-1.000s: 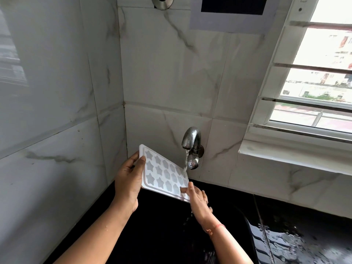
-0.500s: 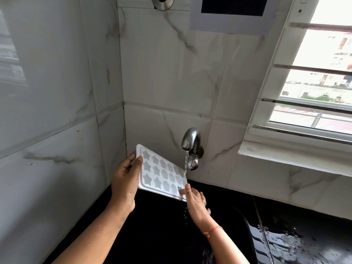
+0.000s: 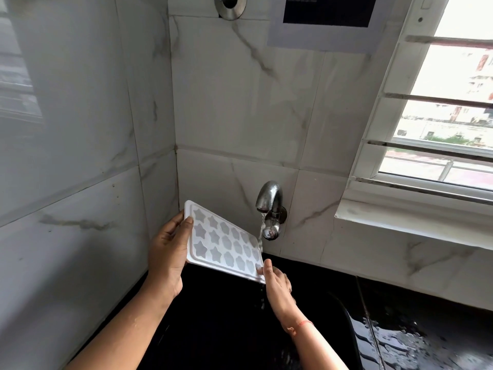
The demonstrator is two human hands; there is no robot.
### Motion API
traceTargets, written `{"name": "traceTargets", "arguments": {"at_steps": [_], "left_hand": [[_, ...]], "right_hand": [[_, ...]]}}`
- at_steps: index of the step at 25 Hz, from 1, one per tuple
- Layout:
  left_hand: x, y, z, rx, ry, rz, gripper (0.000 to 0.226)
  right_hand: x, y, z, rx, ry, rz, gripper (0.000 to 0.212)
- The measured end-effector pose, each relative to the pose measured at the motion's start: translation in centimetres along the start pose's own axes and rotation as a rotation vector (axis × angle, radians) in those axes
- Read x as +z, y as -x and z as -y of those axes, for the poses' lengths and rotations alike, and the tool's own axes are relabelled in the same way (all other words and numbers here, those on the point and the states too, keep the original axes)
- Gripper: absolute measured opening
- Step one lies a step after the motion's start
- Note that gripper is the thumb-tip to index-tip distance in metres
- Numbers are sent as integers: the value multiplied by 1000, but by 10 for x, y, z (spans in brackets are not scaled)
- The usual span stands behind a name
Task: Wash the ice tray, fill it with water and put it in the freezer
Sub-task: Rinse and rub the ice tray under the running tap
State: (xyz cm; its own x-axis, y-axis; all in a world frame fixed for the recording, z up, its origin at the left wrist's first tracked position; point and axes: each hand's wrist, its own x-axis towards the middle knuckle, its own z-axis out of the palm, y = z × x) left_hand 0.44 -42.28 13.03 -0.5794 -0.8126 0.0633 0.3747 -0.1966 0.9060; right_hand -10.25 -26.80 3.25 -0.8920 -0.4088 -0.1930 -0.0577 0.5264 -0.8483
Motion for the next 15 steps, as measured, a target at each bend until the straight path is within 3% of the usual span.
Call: {"name": "traceTargets", "arguments": {"at_steps": [15], "left_hand": [[-1, 2, -2, 20, 0, 17, 15]], "right_hand": [[-1, 4, 0, 25, 71, 17, 60]]}}
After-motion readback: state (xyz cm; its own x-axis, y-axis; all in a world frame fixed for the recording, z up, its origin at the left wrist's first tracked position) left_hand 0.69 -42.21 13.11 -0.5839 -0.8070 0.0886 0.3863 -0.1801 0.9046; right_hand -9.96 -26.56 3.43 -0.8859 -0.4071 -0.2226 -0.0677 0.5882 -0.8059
